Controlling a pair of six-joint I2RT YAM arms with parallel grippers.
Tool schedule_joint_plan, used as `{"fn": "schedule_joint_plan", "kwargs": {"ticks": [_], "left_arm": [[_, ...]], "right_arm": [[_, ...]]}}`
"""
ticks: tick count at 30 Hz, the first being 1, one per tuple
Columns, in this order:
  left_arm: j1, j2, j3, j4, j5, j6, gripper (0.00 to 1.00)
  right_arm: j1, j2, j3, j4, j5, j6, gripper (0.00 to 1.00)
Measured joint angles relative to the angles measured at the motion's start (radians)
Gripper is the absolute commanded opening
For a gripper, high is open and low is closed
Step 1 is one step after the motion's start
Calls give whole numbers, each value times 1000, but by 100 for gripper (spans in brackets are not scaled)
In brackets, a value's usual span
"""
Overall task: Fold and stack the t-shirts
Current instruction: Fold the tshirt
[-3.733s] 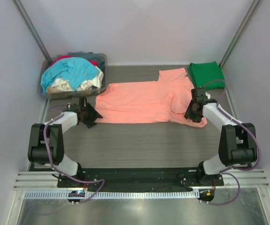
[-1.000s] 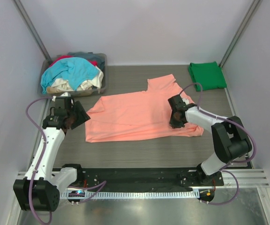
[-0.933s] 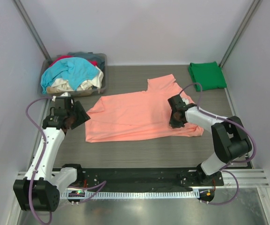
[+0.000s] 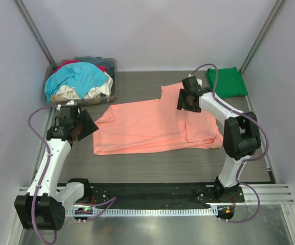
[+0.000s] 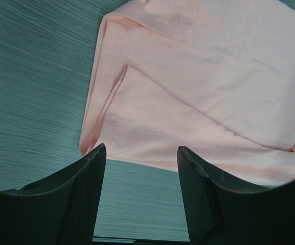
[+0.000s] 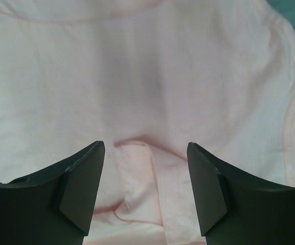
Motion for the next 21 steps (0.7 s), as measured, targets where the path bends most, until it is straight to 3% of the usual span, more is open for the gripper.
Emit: {"fn": "schedule_joint_plan", "kwargs": {"ticks": [10, 17, 21], "left_arm": [[0, 76, 35, -3, -13, 39, 59], [-2, 91, 35, -1, -8, 53, 58], [-2, 124, 35, -1, -7, 53, 57]], "right_arm": [[-115, 364, 558, 2, 0, -58, 73], [-190, 734, 1019, 26, -24, -82, 73], [-206, 872, 1138, 31, -50, -80, 73]]}}
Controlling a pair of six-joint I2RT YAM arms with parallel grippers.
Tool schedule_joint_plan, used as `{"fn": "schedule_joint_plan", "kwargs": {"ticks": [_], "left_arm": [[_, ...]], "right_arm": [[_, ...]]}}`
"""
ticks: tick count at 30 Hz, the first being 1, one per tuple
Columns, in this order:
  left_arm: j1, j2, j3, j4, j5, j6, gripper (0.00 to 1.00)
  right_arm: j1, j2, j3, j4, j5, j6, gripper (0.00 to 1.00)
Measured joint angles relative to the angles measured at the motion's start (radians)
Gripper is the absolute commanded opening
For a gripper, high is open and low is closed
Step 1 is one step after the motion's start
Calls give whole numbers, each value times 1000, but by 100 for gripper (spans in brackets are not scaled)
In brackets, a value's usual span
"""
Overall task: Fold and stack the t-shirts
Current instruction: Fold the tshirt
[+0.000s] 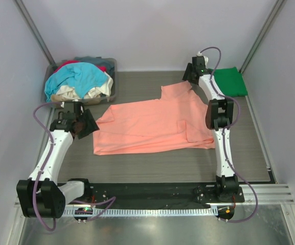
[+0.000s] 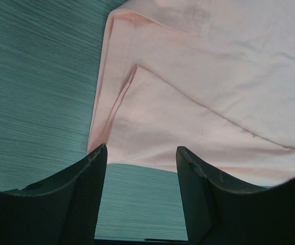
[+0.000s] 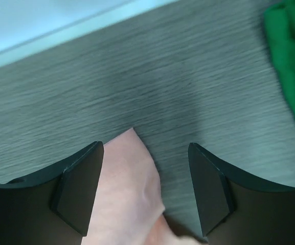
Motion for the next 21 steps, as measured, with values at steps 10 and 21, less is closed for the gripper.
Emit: {"fn": "schedule_joint_plan", "kwargs": {"ticks": [10, 21], "left_arm": [[0, 56, 6, 0, -17, 0, 53], [-63, 347, 175, 13, -119, -75, 50]], "right_arm": [[3, 50, -23, 116, -99, 53, 42], [0, 30, -150, 299, -145, 81, 1]]}}
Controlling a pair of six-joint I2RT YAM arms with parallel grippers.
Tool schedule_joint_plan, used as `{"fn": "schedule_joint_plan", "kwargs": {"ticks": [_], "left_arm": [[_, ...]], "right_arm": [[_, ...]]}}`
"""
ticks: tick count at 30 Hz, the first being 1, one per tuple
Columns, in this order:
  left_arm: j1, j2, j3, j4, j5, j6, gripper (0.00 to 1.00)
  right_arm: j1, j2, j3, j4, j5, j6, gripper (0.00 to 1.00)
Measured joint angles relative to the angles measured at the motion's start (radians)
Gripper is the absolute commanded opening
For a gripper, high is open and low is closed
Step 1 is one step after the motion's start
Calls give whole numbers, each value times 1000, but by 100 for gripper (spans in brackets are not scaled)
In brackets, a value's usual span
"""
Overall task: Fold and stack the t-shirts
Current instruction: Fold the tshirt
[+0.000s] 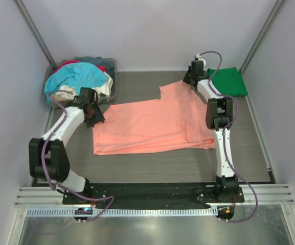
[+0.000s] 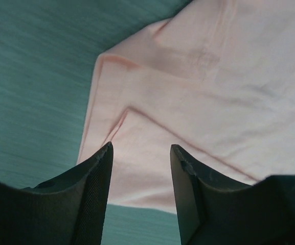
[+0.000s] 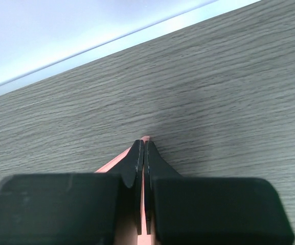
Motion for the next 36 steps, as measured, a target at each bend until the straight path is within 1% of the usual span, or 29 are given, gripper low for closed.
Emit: {"fn": "schedule_joint_plan", "kwargs": {"ticks": [2, 4, 8, 11, 14, 22, 29, 30, 31, 34, 36], "left_arm": [[-51, 79, 64, 16, -40, -13, 48], [-112, 188, 163, 33, -79, -19, 45], [-196, 420, 370, 50, -160, -11, 45], [-222, 571, 498, 39, -216, 0, 45], [-221, 675, 564, 15, -277, 6, 46], [-220, 690, 583, -36, -416, 18, 44], [-227, 690, 570, -64, -486, 19, 43], [-229, 690, 565, -68, -493, 19, 45], [-232, 689, 558, -71, -500, 19, 52], [-245, 682, 542, -86, -521, 24, 63], [-254, 669, 537, -97, -536, 22, 66]], "right_arm": [[-1, -21, -53, 51, -3, 1, 1], [-2, -44, -107, 96, -6, 4, 1], [-2, -59, -148, 136, -13, 4, 1], [-4, -61, -153, 143, -24, 4, 1], [-7, -61, -153, 143, -36, 4, 1], [-12, -61, -153, 143, -64, 5, 1], [-18, -61, -153, 142, -85, 12, 1], [-18, -61, -153, 142, -87, 13, 1], [-18, -61, -153, 142, -89, 15, 1], [-19, -61, -153, 142, -93, 19, 1], [-20, -61, -153, 141, -96, 19, 1]]}}
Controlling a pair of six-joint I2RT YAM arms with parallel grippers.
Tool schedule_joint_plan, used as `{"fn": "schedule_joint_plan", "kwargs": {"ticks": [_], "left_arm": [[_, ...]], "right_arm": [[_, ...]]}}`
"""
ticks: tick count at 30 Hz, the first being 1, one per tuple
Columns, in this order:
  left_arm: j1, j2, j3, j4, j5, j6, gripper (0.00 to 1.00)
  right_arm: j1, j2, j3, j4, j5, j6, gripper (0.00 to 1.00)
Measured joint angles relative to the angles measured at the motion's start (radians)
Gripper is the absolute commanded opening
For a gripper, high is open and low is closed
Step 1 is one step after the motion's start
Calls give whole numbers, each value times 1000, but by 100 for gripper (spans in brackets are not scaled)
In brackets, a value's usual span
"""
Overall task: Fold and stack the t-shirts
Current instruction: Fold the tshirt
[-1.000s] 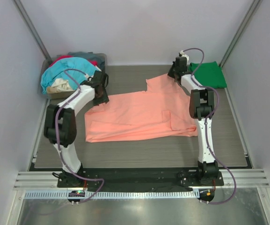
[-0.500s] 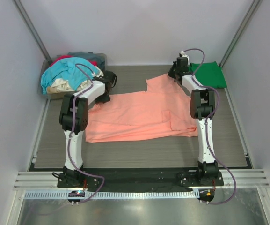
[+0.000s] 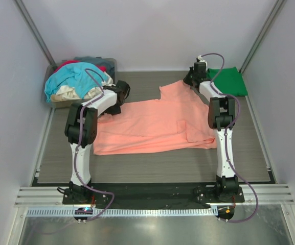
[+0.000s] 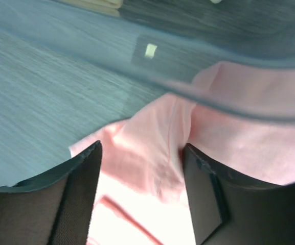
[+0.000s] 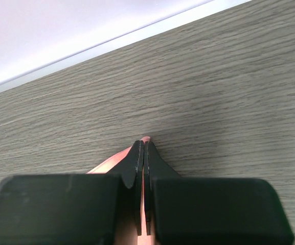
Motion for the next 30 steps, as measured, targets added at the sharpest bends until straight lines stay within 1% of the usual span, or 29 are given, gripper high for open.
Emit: {"fn": "schedule_joint_plan", "kwargs": {"ticks": [1, 3, 6, 9, 17, 21, 25, 30], "left_arm": [[-7, -8, 0, -6, -10, 2, 69], [-21, -26, 0, -15, -31, 2, 70], [-37, -55, -2, -22, -50, 2, 67], [-44, -73, -6, -26, -54, 0, 63], [-45, -73, -69, -25, -23, -8, 57], [-45, -72, -70, -14, -5, -8, 57], [-45, -72, -74, 3, 20, -11, 60], [-45, -72, -90, 18, 42, -21, 59]], "right_arm": [[0, 0, 0, 0, -1, 0, 1], [-1, 0, 0, 0, -4, 0, 1], [-2, 0, 0, -1, -10, 3, 1], [-3, 0, 0, -2, -15, 5, 1], [-6, 0, 0, -3, -32, 8, 1], [-8, 0, 0, -5, -37, 12, 1], [-9, 0, 1, -7, -44, 16, 1], [-11, 2, 3, -11, -53, 24, 1]]}}
